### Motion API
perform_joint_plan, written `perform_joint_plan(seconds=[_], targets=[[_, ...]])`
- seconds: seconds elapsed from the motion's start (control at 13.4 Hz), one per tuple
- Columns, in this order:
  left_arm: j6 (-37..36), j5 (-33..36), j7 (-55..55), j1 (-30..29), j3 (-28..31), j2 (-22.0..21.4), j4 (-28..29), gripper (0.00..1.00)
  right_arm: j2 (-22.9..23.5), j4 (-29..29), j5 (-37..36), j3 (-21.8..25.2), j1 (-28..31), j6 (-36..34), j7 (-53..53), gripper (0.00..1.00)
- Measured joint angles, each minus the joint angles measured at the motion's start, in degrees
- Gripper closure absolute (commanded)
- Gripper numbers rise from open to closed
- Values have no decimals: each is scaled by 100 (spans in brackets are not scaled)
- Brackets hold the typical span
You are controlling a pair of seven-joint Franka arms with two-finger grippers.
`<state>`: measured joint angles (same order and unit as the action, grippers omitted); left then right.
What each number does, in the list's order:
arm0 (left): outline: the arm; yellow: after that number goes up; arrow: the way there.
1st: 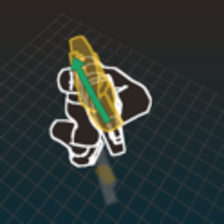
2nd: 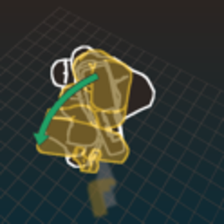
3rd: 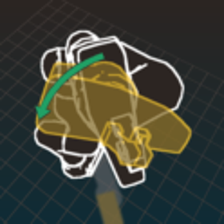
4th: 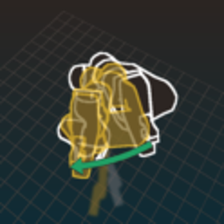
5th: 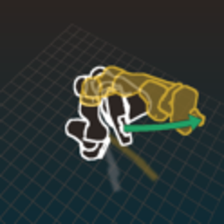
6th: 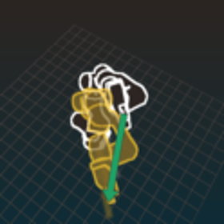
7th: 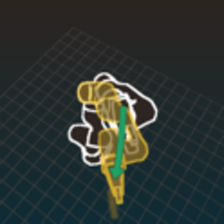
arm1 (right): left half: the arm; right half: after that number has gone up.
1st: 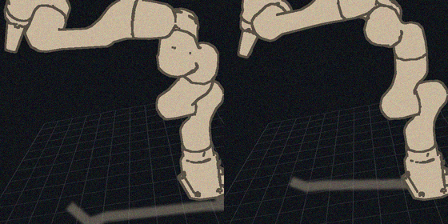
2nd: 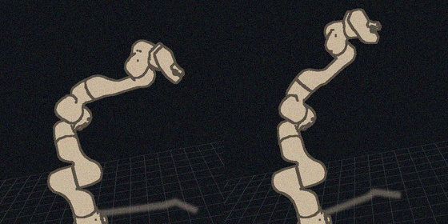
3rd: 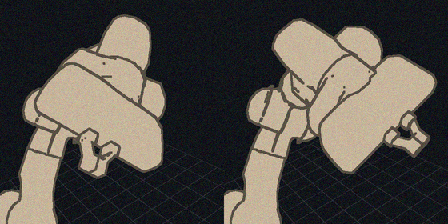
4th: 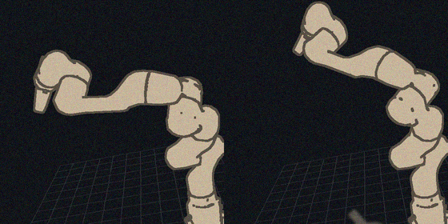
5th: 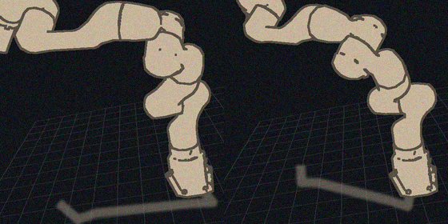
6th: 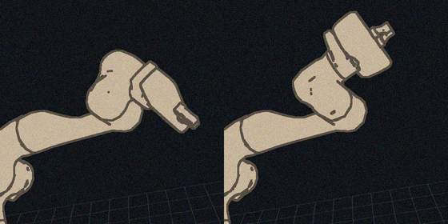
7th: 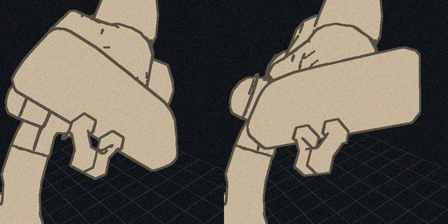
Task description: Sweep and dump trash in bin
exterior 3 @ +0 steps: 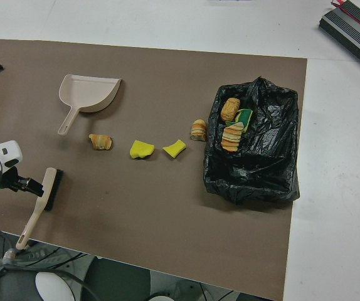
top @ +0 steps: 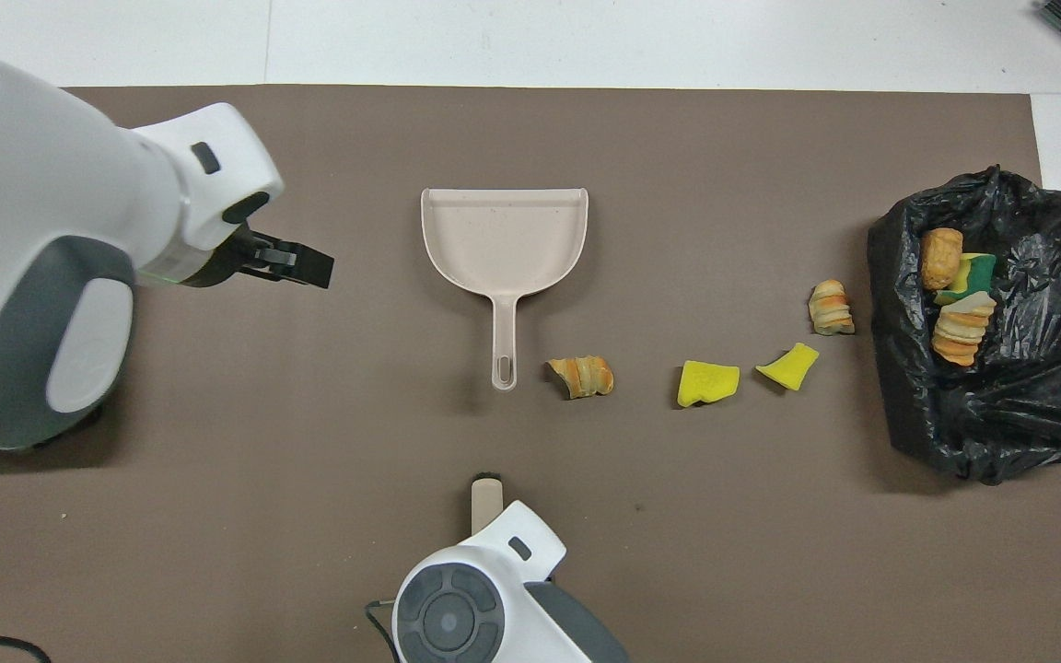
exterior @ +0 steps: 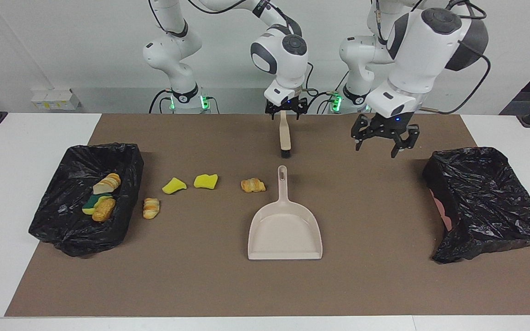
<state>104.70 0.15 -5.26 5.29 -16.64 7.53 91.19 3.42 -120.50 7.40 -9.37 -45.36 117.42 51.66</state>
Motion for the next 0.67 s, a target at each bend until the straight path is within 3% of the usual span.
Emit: perform_joint_plan(seconds=[0.3,0.52,0.6,0.67], targets=[[663,593,-1258,85,-879,628,217,0,-4,-714,27,-5,-287,734,313,10],[1289,986,-2333,348,-1240,1095,431,0,-2,-895,389,-10,-437,811,320,14],[1418,1093,-2570,436,-1284,1211,475,0,-6,-894,493,-12,-464,811,320,20],[1576,1171,-2792,514,-1296,1317,507,0,-12,-894,517,-14,-481,811,320,34]])
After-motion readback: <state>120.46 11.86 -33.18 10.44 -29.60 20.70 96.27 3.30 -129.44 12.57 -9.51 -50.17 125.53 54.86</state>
